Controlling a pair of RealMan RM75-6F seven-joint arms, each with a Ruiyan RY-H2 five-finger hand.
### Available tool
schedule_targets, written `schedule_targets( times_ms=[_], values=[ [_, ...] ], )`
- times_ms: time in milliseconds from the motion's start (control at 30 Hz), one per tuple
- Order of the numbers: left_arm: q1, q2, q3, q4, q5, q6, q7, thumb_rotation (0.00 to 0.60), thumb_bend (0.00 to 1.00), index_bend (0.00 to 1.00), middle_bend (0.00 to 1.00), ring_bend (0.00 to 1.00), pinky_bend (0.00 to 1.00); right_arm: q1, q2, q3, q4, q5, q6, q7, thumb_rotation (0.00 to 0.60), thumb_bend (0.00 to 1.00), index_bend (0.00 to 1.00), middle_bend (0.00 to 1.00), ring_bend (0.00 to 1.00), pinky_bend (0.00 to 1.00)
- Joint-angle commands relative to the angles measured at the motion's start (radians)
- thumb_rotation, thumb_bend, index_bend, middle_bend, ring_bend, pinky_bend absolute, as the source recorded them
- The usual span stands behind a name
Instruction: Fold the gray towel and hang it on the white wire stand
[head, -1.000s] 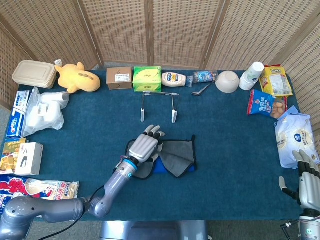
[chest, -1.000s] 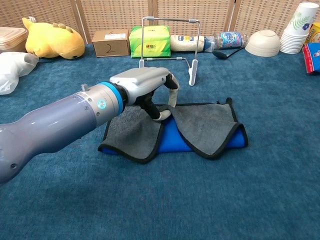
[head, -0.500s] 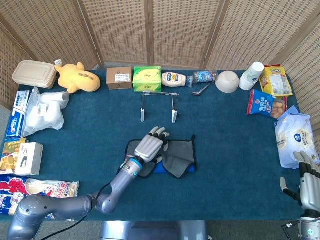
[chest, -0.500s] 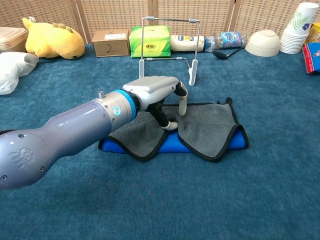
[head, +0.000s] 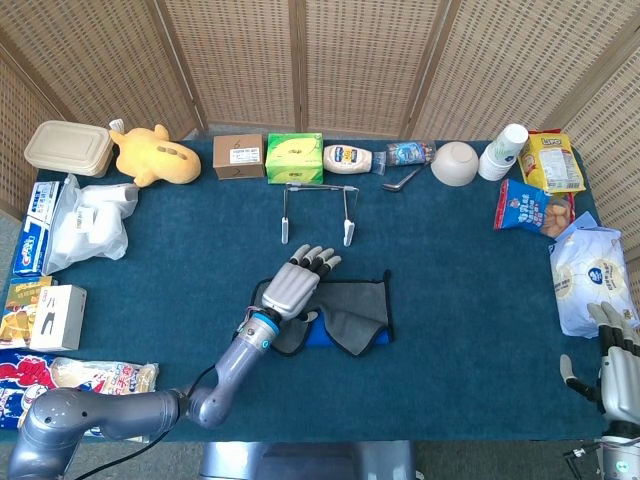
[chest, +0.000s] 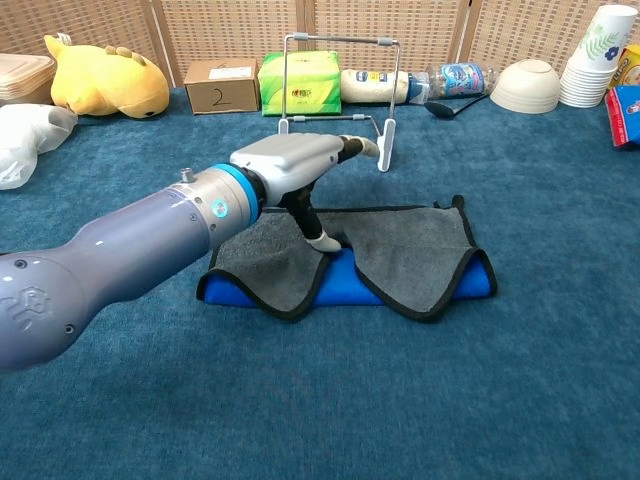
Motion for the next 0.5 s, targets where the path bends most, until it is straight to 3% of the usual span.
schedule_targets(
  times_ms=[33,333,500],
  values=[
    [0.013,0.016,0.001,-0.036,0.000,0.021,-0.009,0.600,0.12,0.05,0.02,0.00,0.00,-0.001,0.001,0.000,-0.005,-0.003,0.004,-0.004,0.600,0.39,0.03,0.00,0.00,0.00],
    [0.088,0.101,0.036,-0.182,0.122,0.123,-0.132,0.600,0.12,0.07,0.04,0.00,0.00,0.006,0.001,0.001,-0.029,-0.008,0.004,-0.034,0.600,0.39,0.03,0.00,0.00,0.00],
    [0.145,0.232,0.113,-0.334,0.199,0.099,-0.263,0.600,0.12,0.17,0.05,0.00,0.00,0.017,-0.005,0.003,-0.043,-0.008,-0.003,-0.062,0.600,0.39,0.03,0.00,0.00,0.00]
  ],
)
